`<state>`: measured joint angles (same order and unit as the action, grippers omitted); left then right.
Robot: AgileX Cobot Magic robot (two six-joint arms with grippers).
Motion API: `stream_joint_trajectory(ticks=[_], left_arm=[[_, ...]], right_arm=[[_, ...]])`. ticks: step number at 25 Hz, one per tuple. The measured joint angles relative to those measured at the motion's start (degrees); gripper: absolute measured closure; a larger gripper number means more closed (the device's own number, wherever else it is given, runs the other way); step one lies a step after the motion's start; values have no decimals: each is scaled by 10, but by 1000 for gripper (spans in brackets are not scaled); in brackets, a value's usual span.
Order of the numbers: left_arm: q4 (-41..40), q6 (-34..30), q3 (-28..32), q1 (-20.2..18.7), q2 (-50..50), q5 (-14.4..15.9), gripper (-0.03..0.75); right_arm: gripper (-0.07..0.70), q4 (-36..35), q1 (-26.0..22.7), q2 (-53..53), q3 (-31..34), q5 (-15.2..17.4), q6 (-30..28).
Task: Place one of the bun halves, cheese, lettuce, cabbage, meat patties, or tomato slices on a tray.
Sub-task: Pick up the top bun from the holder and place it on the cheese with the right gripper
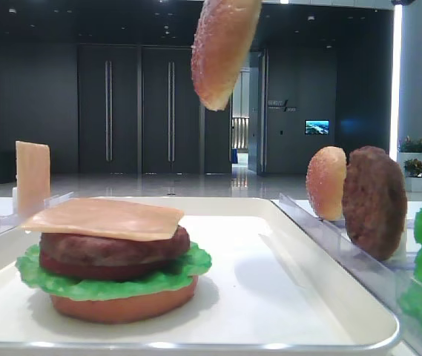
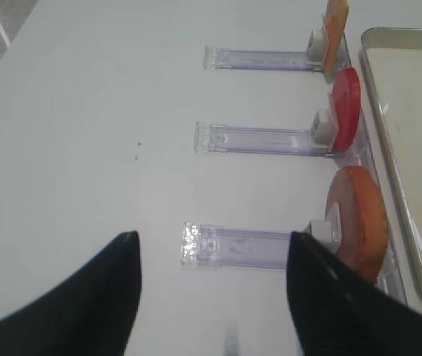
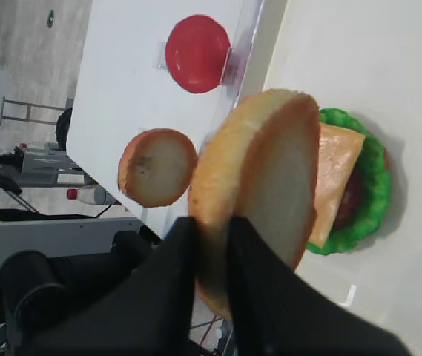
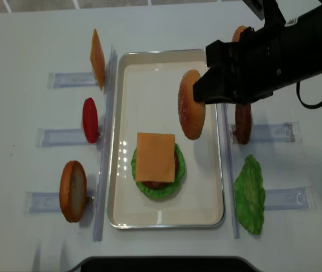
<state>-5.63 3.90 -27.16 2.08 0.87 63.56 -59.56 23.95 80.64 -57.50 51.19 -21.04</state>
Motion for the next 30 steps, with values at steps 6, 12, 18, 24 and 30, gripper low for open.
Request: stream_joint_trajectory(ticks=[6, 12, 18, 24, 30], left_arm=[[0, 0, 0, 0, 0, 0, 244], [0, 0, 0, 0, 0, 0, 244], [0, 0, 0, 0, 0, 0, 244], [0, 0, 0, 0, 0, 0, 244], [0, 0, 0, 0, 0, 0, 244]], right_arm=[[534, -78, 50, -4, 39, -45, -71], [534, -163, 107, -4, 58, -102, -146], [534, -247, 134, 32, 58, -113, -217], [534, -319, 154, 77, 58, -95, -274], [534, -362, 154, 107, 58, -75, -310]])
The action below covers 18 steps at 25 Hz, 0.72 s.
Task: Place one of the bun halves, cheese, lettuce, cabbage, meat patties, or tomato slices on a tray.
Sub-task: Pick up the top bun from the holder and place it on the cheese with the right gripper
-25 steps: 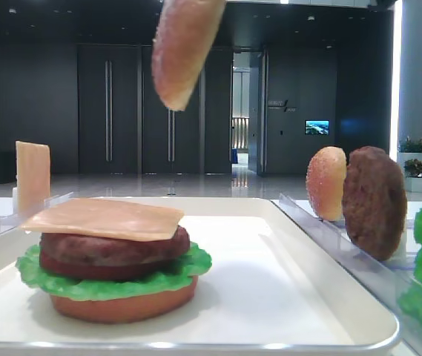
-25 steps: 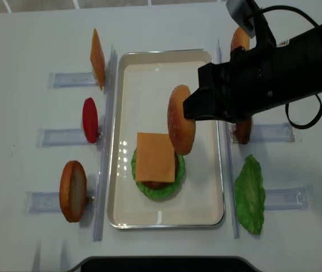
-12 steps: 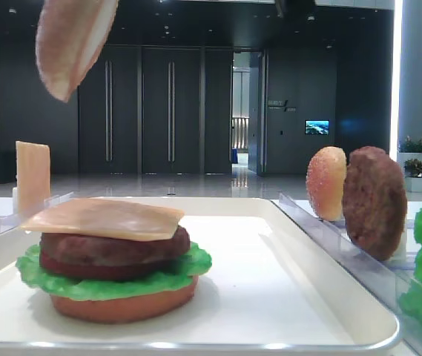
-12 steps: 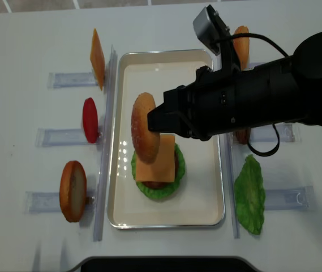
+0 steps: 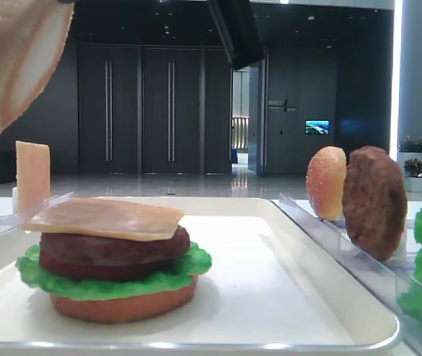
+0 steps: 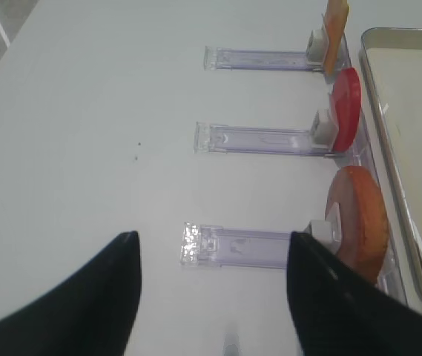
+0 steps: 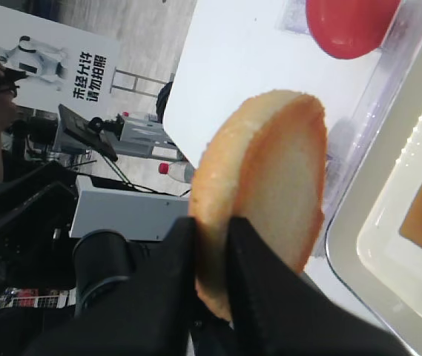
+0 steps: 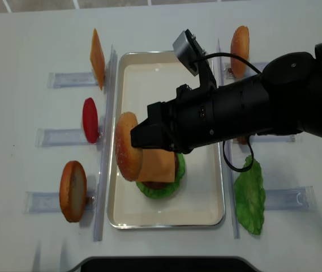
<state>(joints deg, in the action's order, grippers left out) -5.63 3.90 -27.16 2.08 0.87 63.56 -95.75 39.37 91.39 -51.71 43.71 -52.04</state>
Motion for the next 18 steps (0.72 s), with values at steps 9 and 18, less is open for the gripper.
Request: stream_joint_trajectory(ticks=[9, 18], left_arm=[[0, 0, 0, 0, 0, 0, 244], [0, 1, 0, 0, 0, 0, 244]], right_arm=[[534, -23, -3, 39, 0, 16, -25], [534, -26, -34, 41, 0, 37, -33]])
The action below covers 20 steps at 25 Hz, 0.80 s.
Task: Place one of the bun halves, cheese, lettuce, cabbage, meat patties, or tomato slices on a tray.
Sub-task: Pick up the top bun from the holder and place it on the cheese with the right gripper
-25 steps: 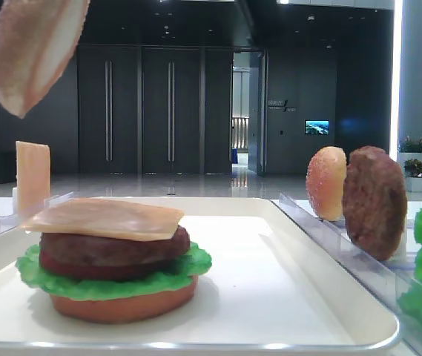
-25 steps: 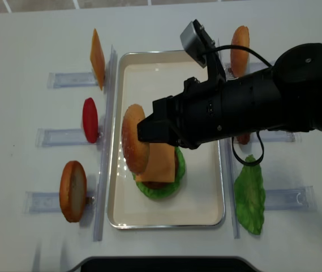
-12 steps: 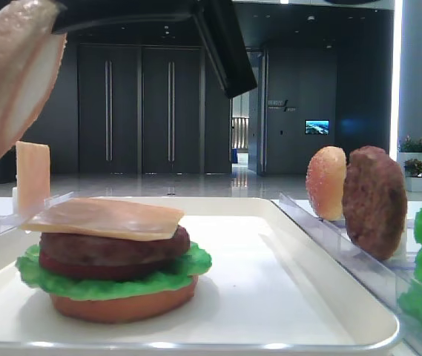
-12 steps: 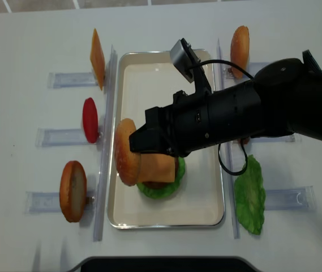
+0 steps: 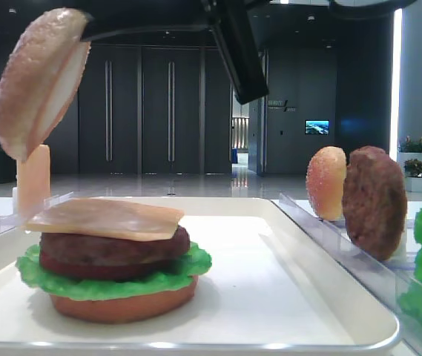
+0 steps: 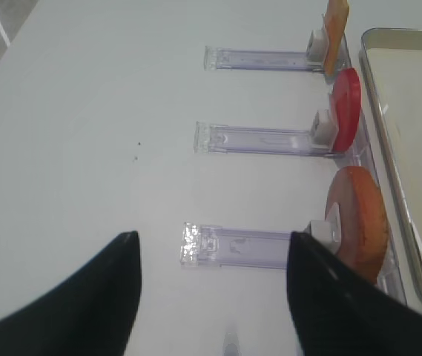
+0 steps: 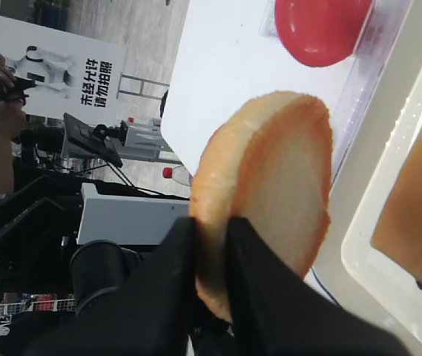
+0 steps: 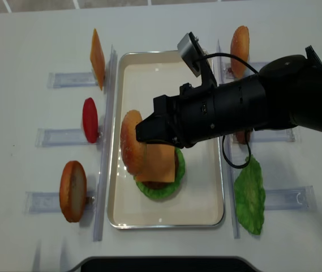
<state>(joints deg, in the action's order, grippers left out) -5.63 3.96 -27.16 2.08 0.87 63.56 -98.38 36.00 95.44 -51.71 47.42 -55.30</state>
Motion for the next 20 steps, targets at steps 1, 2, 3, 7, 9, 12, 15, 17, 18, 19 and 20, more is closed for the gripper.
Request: stream_joint_trajectory(ticks=[1, 2, 3, 7, 9, 12, 15, 17, 18, 19, 20], left_arm=[[0, 0, 0, 0, 0, 0, 244], [0, 0, 0, 0, 0, 0, 244], [0, 0, 0, 0, 0, 0, 244], [0, 2, 0, 0, 0, 0, 244], [0, 2, 0, 0, 0, 0, 244], [0, 2, 0, 0, 0, 0, 244], [0, 2, 0, 0, 0, 0, 244], [0, 2, 0, 0, 0, 0, 244], [0, 2, 0, 0, 0, 0, 244], [0, 2, 0, 0, 0, 0, 244], [0, 2, 0, 0, 0, 0, 244]], right_arm=[[534, 0, 0, 0, 0, 4, 0], [534, 0, 0, 0, 1, 7, 0], [534, -1, 0, 0, 4, 11, 0], [535, -12, 0, 0, 20, 14, -9], [535, -21, 0, 0, 25, 14, -17], [536, -35, 0, 0, 31, 14, -31], [536, -41, 0, 2, 33, 15, -39], [537, -47, 0, 9, 33, 23, -42], [538, -47, 0, 14, 33, 28, -43], [537, -47, 0, 19, 33, 32, -44], [537, -47, 0, 25, 33, 36, -44]])
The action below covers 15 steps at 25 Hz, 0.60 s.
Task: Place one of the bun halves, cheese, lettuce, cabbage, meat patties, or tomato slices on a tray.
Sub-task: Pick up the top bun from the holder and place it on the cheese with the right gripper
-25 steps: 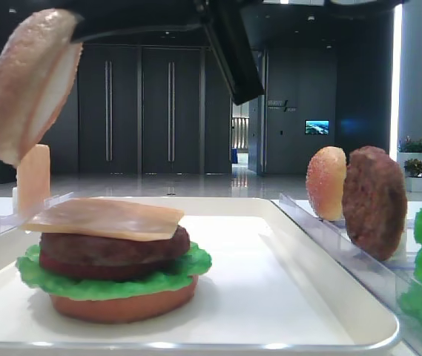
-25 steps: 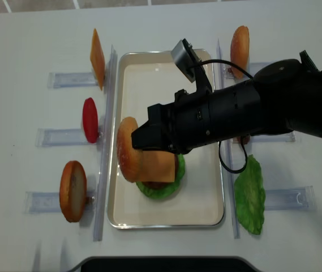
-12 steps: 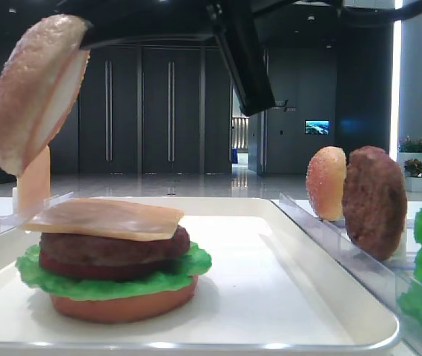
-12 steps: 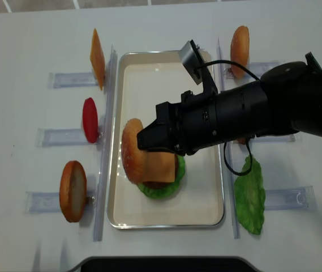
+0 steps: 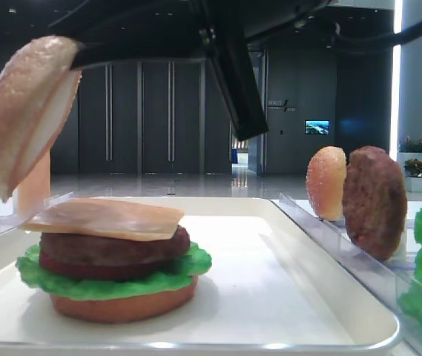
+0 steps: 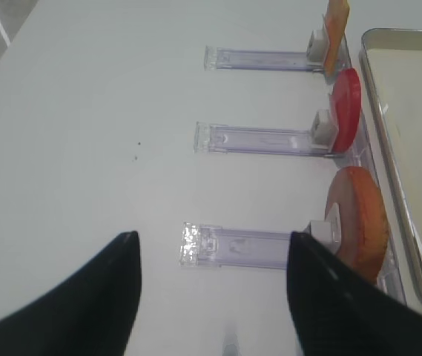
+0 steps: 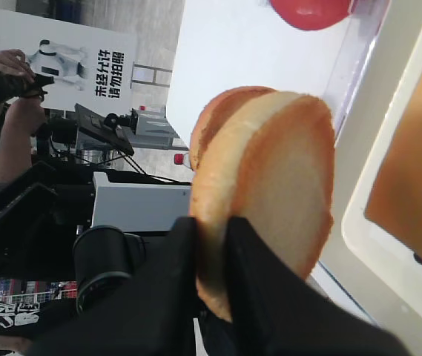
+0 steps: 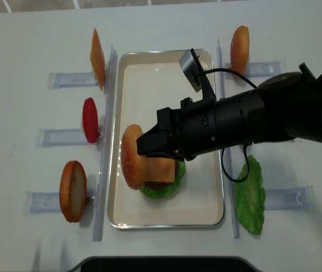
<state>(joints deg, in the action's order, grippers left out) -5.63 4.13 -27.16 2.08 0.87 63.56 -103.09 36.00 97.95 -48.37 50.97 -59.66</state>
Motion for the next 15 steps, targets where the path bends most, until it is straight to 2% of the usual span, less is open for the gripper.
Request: stream_joint_trajectory(ticks=[15], left_arm=[[0, 0, 0, 0, 0, 0, 244]], right_arm=[[537, 0, -18, 10, 0, 6, -15]])
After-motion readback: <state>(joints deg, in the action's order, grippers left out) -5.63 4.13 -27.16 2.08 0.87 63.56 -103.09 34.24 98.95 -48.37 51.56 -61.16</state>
